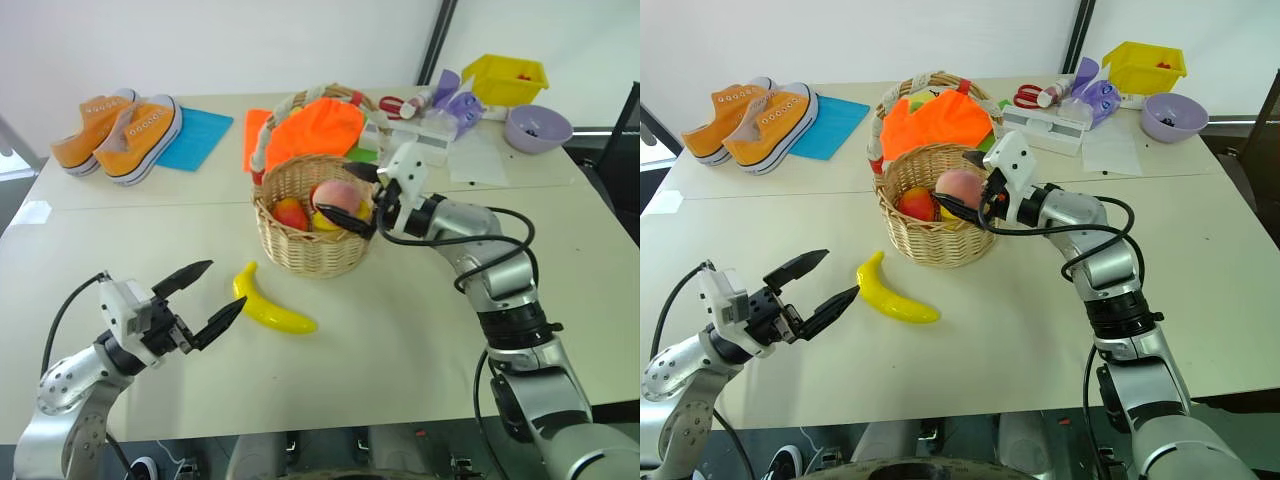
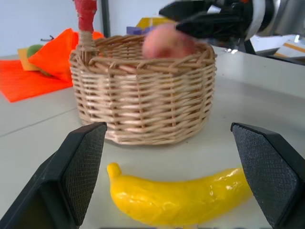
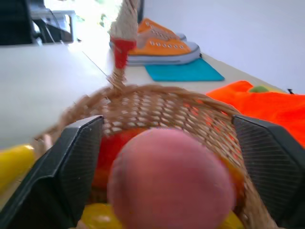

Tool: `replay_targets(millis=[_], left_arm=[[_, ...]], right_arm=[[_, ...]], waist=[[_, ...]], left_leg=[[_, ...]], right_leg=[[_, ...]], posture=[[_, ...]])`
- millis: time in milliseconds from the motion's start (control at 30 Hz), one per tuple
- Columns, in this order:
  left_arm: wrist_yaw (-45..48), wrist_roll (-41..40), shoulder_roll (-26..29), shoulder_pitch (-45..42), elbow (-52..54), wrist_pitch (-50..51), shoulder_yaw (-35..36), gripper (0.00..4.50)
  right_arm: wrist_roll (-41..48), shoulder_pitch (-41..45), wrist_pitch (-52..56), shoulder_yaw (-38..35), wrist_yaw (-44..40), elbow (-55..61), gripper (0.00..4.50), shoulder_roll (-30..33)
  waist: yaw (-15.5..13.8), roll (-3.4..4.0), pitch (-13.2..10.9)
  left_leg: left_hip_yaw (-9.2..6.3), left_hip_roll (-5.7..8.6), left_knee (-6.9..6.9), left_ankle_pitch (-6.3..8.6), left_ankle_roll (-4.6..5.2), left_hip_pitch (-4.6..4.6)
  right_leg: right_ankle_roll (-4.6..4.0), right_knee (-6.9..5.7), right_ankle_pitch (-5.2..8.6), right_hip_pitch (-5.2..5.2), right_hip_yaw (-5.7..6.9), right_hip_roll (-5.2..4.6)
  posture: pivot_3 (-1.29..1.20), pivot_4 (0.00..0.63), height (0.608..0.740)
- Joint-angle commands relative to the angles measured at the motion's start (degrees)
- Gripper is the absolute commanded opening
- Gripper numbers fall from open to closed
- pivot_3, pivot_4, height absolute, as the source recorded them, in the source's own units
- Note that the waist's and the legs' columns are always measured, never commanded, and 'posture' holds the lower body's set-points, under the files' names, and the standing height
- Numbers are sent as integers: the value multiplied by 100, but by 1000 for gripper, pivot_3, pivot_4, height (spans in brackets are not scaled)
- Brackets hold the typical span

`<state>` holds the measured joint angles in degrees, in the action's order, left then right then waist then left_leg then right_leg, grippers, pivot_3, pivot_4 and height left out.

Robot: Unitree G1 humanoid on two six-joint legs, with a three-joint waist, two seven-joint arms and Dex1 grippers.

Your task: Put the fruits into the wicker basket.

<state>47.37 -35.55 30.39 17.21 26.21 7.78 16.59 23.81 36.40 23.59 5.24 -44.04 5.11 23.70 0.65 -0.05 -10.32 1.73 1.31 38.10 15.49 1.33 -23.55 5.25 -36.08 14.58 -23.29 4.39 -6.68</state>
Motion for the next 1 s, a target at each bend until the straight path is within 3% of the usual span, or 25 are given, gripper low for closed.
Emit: replay_targets(millis=[33, 200, 300, 467, 600, 700, 1000], left_arm=[[-213, -47, 100, 21, 268, 291, 47, 4500], [-925, 51, -38, 133, 688, 807, -113, 4500], [-1425, -33, 41, 251, 921, 1492, -144, 4500], [-3001, -701, -411, -146, 1380, 2873, -190, 4500], [-3360, -1078, -445, -413, 1733, 3420, -311, 4500], [-3524, -911, -210, -322, 1843, 3731, -418, 4500], [-4087, -806, -806, -323, 2005, 3713, -1026, 4500]], right_arm=[[777, -216, 323, -577, -375, 791, 4470, 279], [1262, -1316, 631, -850, -1619, 1721, 4470, 1644], [1305, -1627, 621, -866, -1869, 1927, 4470, 2070], [1175, -1703, 482, -717, -1897, 1985, 4470, 2094], [1036, -1729, 350, -616, -1929, 1882, 4470, 2075], [992, -1655, 315, -566, -1945, 1775, 4470, 2034], [1073, -1751, 349, -536, -1947, 1909, 4470, 1992]], waist=[[-34, 0, 0], [-128, 0, 0], [-108, 0, -2], [-133, -4, -3], [-152, -13, -3], [-144, -15, -3], [-152, -15, -3]], left_leg=[[-1, 0, 0, 0, 0, 0], [-2, 2, 0, 6, 10, 0], [0, 0, 0, 8, 12, 0], [1, -9, 2, 6, 9, 10], [1, -5, 9, 6, 9, 6], [1, -2, 9, 6, 9, 4], [1, -1, 9, 6, 9, 4]], right_leg=[[0, 0, 0, 1, 1, 0], [-3, 18, 2, 11, 1, -6], [-6, 19, 4, 10, 1, -7], [-11, 6, 8, 10, 0, -1], [4, 7, 0, 13, 2, -2], [4, 9, 0, 14, 2, -4], [-13, 16, 9, 17, 1, -6]], posture=[[0, 150, 740], [0, 150, 740], [0, 150, 740], [0, 150, 740], [0, 150, 740], [0, 150, 740], [0, 150, 740]])
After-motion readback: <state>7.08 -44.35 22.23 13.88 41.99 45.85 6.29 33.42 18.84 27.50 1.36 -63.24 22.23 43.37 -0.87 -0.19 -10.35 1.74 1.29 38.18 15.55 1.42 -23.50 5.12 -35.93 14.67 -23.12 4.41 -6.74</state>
